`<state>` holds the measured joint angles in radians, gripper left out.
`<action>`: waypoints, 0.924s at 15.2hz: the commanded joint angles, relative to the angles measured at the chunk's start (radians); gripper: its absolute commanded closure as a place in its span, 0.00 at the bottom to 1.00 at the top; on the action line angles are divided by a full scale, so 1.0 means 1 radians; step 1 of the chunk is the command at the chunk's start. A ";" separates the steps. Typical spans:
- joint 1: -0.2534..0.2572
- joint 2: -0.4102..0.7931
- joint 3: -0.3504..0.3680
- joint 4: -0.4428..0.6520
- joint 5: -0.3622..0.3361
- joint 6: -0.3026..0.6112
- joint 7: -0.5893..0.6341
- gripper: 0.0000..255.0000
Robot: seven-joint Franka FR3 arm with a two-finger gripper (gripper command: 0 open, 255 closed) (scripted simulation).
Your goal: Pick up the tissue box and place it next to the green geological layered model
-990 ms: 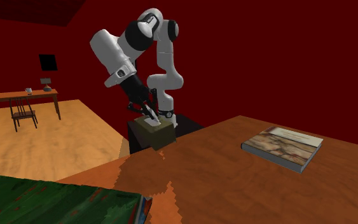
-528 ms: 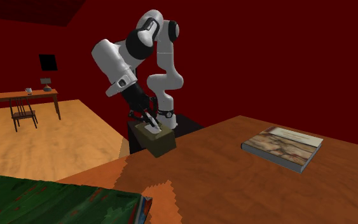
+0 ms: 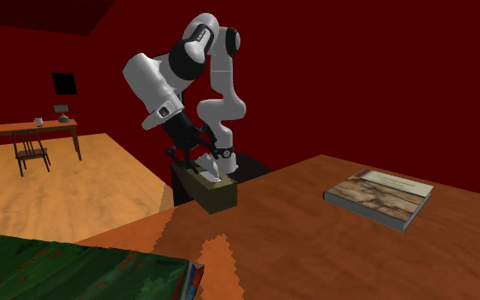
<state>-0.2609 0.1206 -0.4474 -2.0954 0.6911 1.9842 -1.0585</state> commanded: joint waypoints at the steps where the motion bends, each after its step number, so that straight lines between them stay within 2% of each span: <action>1: 0.000 0.000 0.000 0.000 0.000 0.000 0.000 0.00; 4: 0.000 0.000 0.000 0.000 0.000 0.000 0.000 0.00; 8: -0.029 -0.035 -0.030 0.068 -0.054 -0.104 0.028 0.00; 14: -0.029 -0.035 -0.030 0.068 -0.054 -0.104 0.028 0.00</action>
<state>-0.2894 0.0857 -0.4774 -2.0278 0.6376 1.8812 -1.0303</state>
